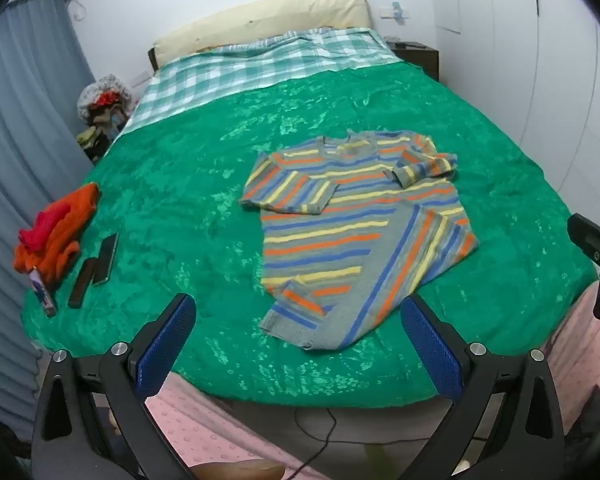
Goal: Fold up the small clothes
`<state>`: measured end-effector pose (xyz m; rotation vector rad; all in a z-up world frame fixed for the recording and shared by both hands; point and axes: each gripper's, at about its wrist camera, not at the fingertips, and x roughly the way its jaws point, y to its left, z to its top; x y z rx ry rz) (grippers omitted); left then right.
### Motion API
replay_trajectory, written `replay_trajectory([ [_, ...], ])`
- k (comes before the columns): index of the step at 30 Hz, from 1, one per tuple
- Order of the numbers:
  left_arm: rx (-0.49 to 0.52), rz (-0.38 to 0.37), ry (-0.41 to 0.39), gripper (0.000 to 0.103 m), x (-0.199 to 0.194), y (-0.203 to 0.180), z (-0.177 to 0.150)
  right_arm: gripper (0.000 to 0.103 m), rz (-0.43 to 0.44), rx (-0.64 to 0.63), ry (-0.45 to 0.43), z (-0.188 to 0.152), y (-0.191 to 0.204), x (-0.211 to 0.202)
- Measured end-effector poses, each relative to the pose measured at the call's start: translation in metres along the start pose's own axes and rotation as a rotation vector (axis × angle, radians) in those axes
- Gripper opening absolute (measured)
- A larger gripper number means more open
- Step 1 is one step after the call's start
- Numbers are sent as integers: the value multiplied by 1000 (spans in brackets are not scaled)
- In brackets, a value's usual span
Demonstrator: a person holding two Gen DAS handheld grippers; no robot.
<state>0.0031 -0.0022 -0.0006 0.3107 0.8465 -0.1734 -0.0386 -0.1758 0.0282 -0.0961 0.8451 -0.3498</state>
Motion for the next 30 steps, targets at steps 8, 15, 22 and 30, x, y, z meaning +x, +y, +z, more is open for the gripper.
replay_trajectory([
  [8, -26, -2, -11, 103, 4, 7, -7, 103, -19, -17, -1, 2, 2, 1],
  [15, -61, -41, 8, 103, 9, 17, -5, 103, -21, -20, -2, 4, 3, 5],
  [22, -89, -53, 11, 103, 9, 18, -1, 103, -31, -36, 2, 4, 7, 5],
  [30, -70, -34, -11, 103, 5, 11, 0, 103, -26, -22, 3, 2, 5, 8],
])
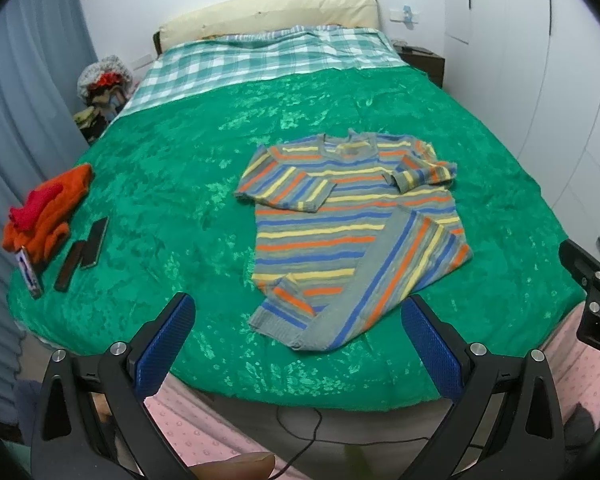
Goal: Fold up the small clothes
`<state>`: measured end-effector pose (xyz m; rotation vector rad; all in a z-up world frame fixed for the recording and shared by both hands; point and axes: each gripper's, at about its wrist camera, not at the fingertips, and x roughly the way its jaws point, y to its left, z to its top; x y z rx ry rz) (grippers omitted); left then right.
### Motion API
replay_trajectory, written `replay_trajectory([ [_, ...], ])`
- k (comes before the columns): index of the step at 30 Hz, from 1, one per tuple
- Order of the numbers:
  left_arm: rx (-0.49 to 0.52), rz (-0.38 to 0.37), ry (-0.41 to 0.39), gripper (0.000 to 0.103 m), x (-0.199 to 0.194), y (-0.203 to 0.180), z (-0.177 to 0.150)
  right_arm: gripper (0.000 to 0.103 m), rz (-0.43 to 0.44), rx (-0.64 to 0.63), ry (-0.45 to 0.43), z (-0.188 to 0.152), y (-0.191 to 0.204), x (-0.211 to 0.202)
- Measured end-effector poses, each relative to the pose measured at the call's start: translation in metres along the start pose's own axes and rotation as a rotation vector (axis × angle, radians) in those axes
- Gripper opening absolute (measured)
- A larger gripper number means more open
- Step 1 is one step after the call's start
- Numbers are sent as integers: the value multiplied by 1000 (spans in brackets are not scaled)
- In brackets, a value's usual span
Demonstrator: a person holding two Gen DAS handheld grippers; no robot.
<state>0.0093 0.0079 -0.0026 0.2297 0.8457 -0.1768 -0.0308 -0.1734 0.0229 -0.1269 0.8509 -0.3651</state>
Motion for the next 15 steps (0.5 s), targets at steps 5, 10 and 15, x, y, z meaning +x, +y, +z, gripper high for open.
replay_trajectory([
  [5, 2, 17, -1, 103, 0, 0, 0, 103, 18, -4, 4, -2, 3, 2],
  [10, 11, 50, -7, 103, 0, 2, -1, 103, 34, -10, 2, -3, 7, 2],
  [15, 9, 59, -4, 103, 0, 3, -2, 103, 38, -14, 8, -1, 8, 3],
])
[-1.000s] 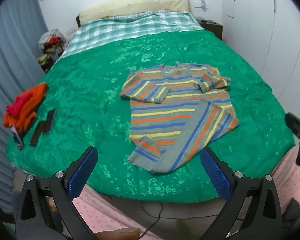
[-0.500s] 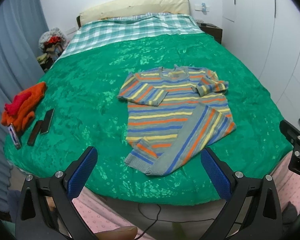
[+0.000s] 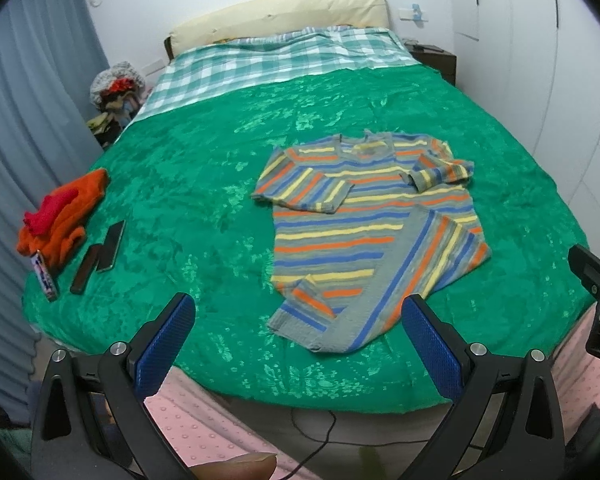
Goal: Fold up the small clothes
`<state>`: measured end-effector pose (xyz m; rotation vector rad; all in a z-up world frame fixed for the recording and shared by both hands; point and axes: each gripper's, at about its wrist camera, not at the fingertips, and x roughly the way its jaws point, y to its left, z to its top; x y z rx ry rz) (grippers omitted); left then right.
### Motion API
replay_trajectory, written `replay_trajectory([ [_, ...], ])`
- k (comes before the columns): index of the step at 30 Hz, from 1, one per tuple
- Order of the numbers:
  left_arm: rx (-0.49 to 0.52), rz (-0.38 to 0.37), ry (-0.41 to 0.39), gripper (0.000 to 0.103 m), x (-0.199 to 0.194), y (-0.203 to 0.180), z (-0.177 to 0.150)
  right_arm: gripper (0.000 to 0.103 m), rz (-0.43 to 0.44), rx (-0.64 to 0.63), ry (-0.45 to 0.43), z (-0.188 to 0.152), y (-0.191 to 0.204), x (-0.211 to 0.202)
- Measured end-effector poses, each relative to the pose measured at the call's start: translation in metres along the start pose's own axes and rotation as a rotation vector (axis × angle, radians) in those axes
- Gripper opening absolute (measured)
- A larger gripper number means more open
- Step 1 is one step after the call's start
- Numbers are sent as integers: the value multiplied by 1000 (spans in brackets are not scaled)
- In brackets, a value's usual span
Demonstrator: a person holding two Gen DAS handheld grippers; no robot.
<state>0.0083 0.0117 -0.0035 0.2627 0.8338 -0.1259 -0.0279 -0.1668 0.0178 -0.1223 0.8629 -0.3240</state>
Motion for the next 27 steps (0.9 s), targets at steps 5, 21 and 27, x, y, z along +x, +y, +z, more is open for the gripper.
replay_trajectory([
  [5, 1, 10, 8, 103, 5, 4, 1, 103, 3, -7, -2, 0, 3, 0],
  [21, 7, 14, 23, 103, 8, 5, -3, 103, 8, -8, 1, -2, 8, 1],
  [27, 7, 11, 29, 103, 9, 4, -3, 103, 12, -9, 4, -4, 10, 0],
])
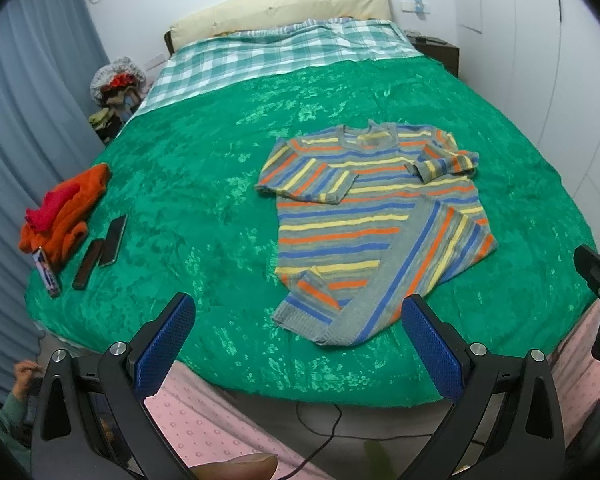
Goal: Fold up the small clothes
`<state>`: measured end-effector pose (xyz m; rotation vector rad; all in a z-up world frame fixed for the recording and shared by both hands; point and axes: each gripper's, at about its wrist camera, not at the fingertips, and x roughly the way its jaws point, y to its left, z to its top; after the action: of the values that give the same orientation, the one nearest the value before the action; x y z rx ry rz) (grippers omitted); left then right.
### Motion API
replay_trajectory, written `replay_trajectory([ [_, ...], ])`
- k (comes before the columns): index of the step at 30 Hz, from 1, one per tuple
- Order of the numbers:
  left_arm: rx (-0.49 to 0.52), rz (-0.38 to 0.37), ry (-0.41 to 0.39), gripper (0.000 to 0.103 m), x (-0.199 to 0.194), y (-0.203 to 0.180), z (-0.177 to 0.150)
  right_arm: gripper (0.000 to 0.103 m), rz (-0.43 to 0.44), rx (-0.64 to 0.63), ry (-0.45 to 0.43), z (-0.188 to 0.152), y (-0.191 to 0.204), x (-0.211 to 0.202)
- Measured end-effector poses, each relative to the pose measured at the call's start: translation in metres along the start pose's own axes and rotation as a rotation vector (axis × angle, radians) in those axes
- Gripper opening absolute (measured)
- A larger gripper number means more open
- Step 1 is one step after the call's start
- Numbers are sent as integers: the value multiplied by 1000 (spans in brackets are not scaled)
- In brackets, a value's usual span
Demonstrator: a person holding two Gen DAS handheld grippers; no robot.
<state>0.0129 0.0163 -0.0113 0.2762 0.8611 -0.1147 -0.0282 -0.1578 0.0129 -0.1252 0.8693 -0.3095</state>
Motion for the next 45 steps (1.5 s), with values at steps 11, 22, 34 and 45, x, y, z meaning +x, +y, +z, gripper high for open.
replay_trajectory([
  [11, 3, -2, 8, 103, 2, -1, 0, 103, 9, 2, 4, -2, 0, 2],
  [22, -75, -127, 200, 102, 70, 41, -22, 103, 149, -9, -50, -1, -20, 33],
  [34, -71, -289, 247, 95, 183, 57, -30, 100, 464, -143, 237, 43, 4, 252],
  [45, 50, -517, 190, 5, 204, 52, -23, 4, 686, -189, 295, 42, 8, 270],
])
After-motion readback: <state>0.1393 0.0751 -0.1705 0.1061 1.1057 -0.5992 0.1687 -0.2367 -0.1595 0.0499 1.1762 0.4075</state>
